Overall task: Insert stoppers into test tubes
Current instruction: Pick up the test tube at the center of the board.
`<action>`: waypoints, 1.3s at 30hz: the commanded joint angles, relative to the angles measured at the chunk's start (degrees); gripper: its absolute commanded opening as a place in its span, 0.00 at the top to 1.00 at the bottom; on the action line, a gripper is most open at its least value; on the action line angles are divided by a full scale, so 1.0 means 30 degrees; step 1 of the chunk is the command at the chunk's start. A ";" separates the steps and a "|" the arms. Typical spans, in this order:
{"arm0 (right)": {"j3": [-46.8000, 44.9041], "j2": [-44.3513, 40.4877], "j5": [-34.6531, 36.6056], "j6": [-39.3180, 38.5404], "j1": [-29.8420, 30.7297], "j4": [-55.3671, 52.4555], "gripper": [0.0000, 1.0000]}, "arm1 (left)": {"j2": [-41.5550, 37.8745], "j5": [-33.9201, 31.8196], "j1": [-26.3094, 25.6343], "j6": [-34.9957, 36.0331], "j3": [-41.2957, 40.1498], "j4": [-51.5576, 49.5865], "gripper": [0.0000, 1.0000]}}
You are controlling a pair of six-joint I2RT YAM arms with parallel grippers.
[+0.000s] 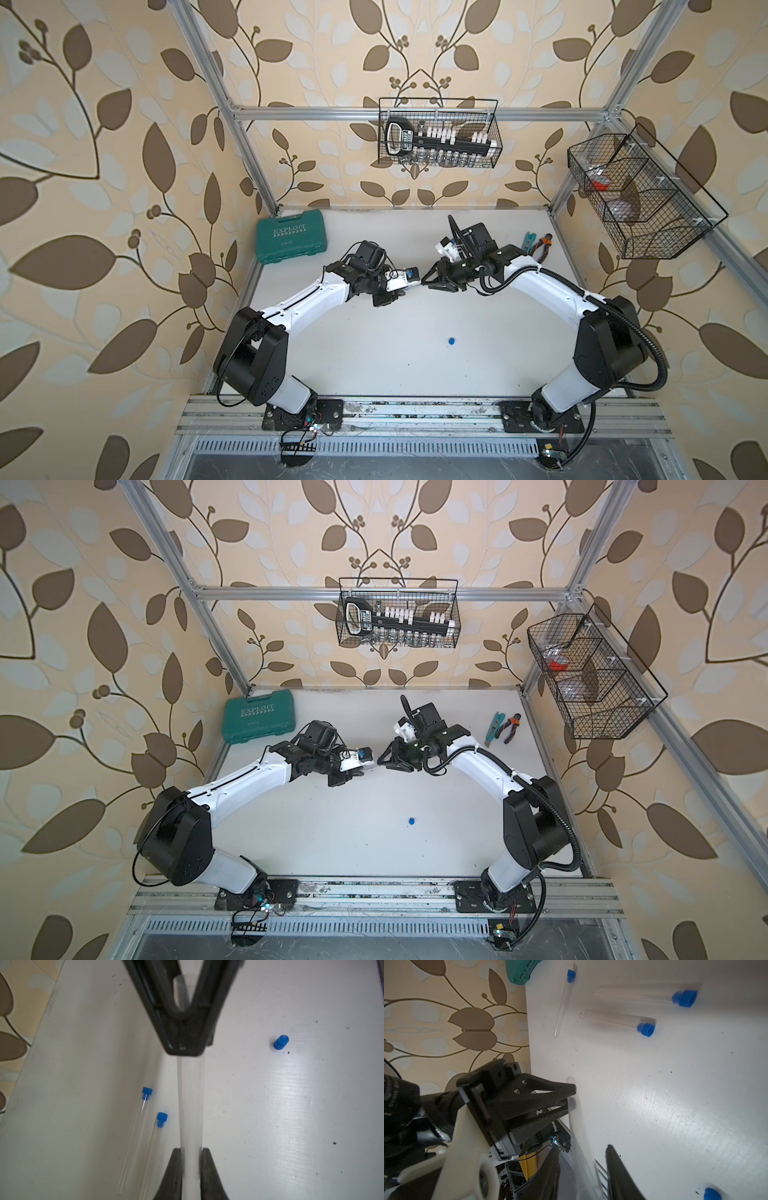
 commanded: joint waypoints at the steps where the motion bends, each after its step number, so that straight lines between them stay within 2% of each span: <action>1: 0.0511 0.0322 -0.0322 0.0048 0.0131 0.0338 0.68 | -0.0812 0.0333 -0.0208 0.0172 -0.0257 0.0034 0.93; 16: 0.0423 0.0471 -0.1103 0.0078 0.0120 0.0572 0.88 | -0.0937 -0.0017 -0.0252 0.0155 -0.0308 0.0279 0.92; 19: 0.0423 0.0466 -0.1114 0.0033 0.0119 0.0497 0.91 | -0.0940 -0.0184 -0.0245 0.0122 -0.0327 0.0337 0.87; 23: 0.0452 0.0313 -0.1445 0.0080 0.0119 0.0569 0.92 | -0.0952 -0.0448 -0.0238 0.0081 -0.0533 0.0608 0.71; 26: 0.0460 0.0183 -0.1885 0.0240 0.0119 0.0759 0.92 | -0.1460 -0.0500 -0.0252 0.0066 -0.0890 0.0955 0.66; 39: 0.0160 -0.0189 -0.2666 0.0969 0.0111 0.1605 0.92 | -0.2433 0.0334 -0.0245 -0.0476 -0.1929 0.2243 0.69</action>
